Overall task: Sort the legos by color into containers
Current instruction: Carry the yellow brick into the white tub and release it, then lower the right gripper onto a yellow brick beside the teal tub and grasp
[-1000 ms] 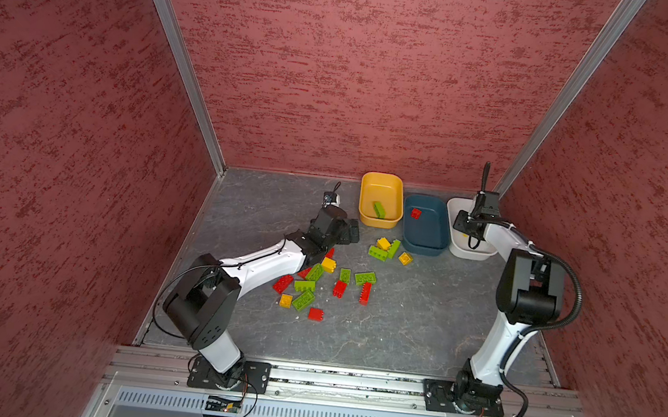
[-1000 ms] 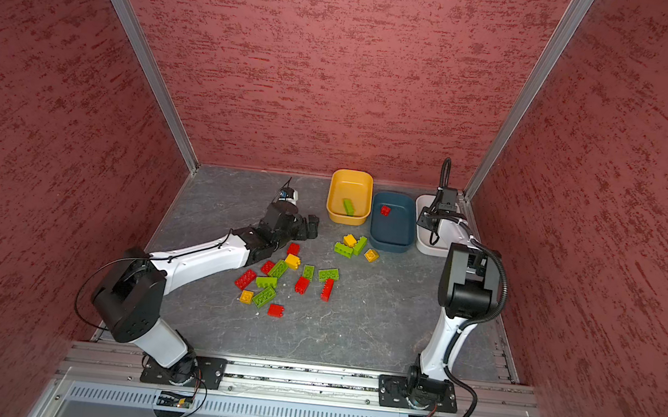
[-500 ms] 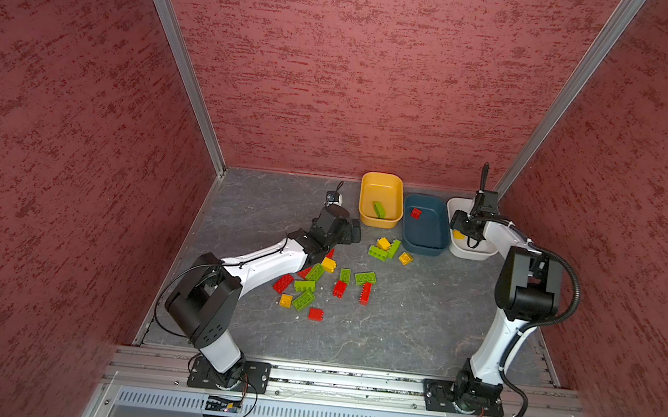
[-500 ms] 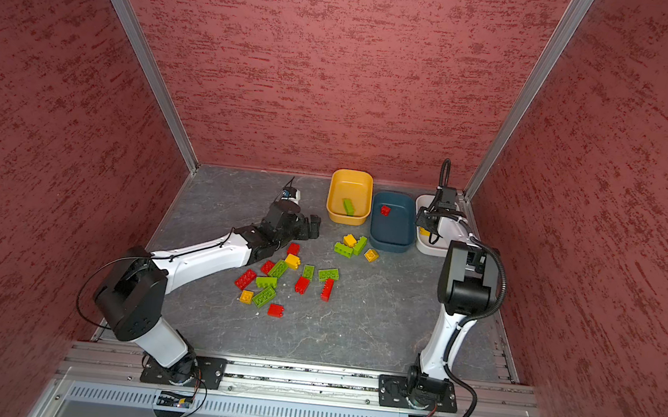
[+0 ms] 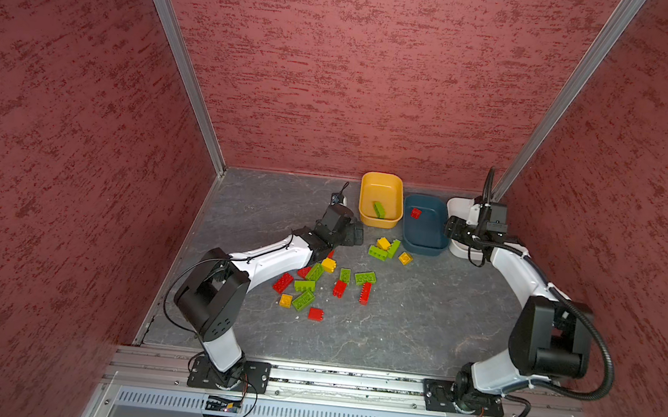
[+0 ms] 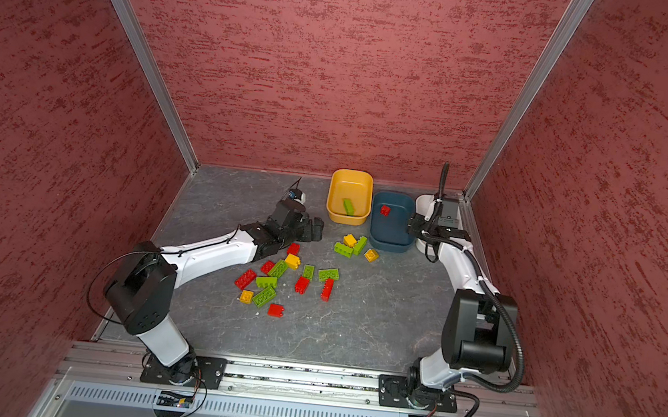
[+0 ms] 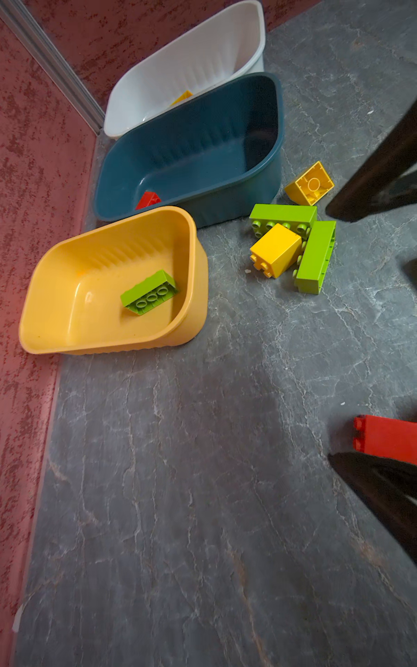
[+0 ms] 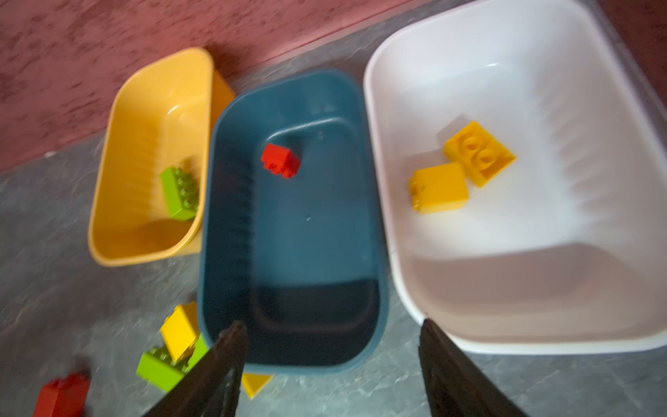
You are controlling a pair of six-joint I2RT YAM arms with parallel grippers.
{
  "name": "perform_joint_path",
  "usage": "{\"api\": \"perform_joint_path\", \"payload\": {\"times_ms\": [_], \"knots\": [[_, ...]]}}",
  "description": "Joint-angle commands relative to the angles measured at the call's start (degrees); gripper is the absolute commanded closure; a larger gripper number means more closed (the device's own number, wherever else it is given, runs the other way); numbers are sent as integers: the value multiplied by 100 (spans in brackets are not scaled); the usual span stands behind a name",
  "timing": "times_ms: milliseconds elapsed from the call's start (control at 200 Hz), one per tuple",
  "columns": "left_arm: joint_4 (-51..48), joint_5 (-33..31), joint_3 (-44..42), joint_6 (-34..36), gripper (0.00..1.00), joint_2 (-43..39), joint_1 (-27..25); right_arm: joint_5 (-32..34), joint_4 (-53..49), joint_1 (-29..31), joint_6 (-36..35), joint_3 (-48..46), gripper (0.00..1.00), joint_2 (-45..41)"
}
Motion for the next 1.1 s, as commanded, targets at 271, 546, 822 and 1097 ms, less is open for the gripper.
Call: {"api": "perform_joint_path", "payload": {"times_ms": [271, 546, 822, 1097], "knots": [[39, 362, 128, 69, 0, 94, 77, -726, 363, 1271, 431, -1288, 24, -696], [-12, 386, 133, 78, 0, 76, 74, 465, -365, 1960, -601, -616, 24, 455], [-83, 373, -8, 43, 0, 24, 75, 1119, -99, 2179, -915, -318, 24, 1124], [-140, 333, -3, 43, 0, 15, 79, 1817, -387, 2341, -1756, 69, 24, 1705]]}}
